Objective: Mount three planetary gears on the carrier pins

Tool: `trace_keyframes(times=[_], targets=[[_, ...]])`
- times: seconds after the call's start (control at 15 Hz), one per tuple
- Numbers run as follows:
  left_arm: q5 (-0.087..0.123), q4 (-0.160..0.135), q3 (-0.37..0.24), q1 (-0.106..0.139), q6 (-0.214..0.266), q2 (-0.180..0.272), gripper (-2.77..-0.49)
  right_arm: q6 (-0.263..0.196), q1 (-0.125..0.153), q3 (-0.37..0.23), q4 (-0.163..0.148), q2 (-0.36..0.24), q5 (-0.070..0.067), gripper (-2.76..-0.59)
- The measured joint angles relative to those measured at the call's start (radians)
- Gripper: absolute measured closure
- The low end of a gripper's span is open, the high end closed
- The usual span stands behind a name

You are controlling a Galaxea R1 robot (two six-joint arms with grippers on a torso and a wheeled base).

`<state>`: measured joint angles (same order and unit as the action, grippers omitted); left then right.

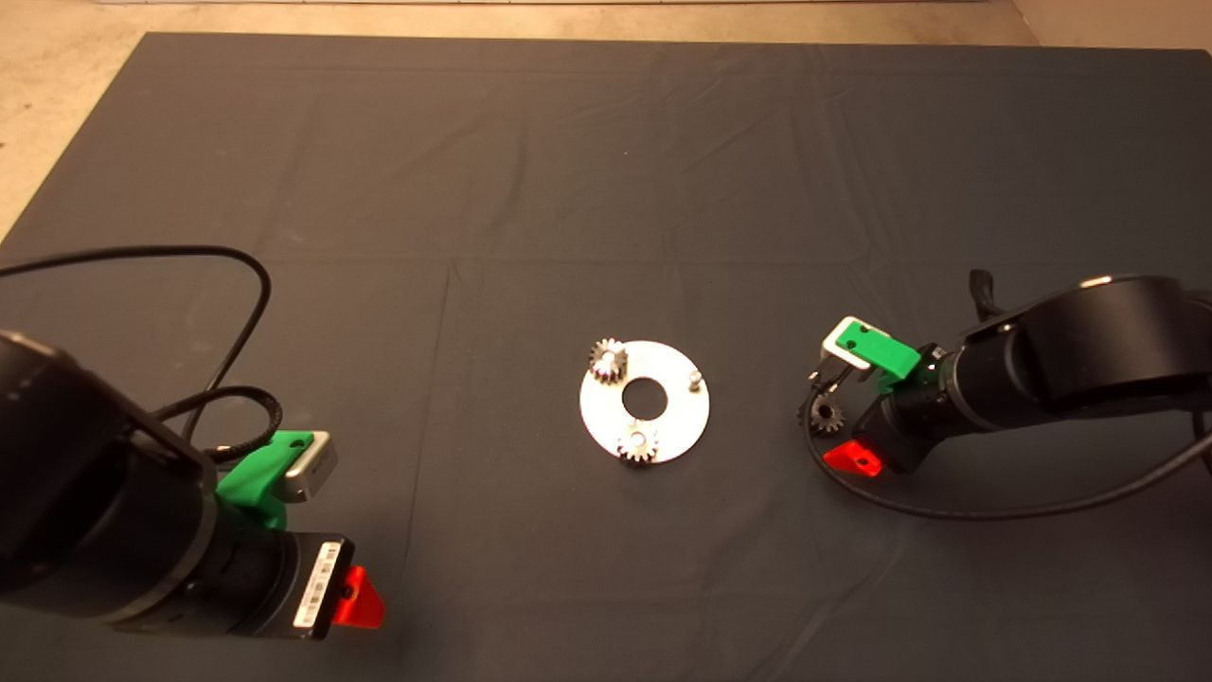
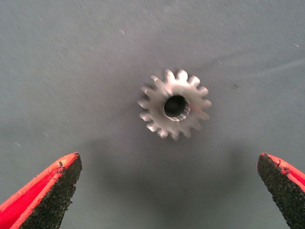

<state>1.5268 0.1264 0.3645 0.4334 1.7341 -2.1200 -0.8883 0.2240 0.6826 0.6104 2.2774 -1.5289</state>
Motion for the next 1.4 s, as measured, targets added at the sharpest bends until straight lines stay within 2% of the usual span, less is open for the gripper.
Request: trace_keyframes(times=[0.27, 0.4, 0.8, 1.13, 1.4], targets=[[0.0, 0.0, 0.0, 0.0, 0.0, -0.002, -2.33, -0.042, -0.008, 0.019, -0.001, 0.016, -0.001, -2.75], [0.0, 0.0, 0.0, 0.0, 0.0, -0.002, -2.33, -0.05, -0.018, 0.031, -0.001, 0.022, -0.002, -2.75], [0.0, 0.0, 0.0, 0.0, 0.0, -0.002, -2.33, -0.065, -0.025, 0.059, -0.002, 0.023, -0.001, -2.75], [0.0, -0.001, 0.0, 0.0, 0.0, -0.002, -2.33, -0.106, -0.027, 0.065, -0.002, 0.026, -0.001, -2.75], [0.0, -0.001, 0.0, 0.0, 0.0, -0.002, -2.33, -0.124, -0.027, 0.069, -0.002, 0.027, -0.002, -2.67]])
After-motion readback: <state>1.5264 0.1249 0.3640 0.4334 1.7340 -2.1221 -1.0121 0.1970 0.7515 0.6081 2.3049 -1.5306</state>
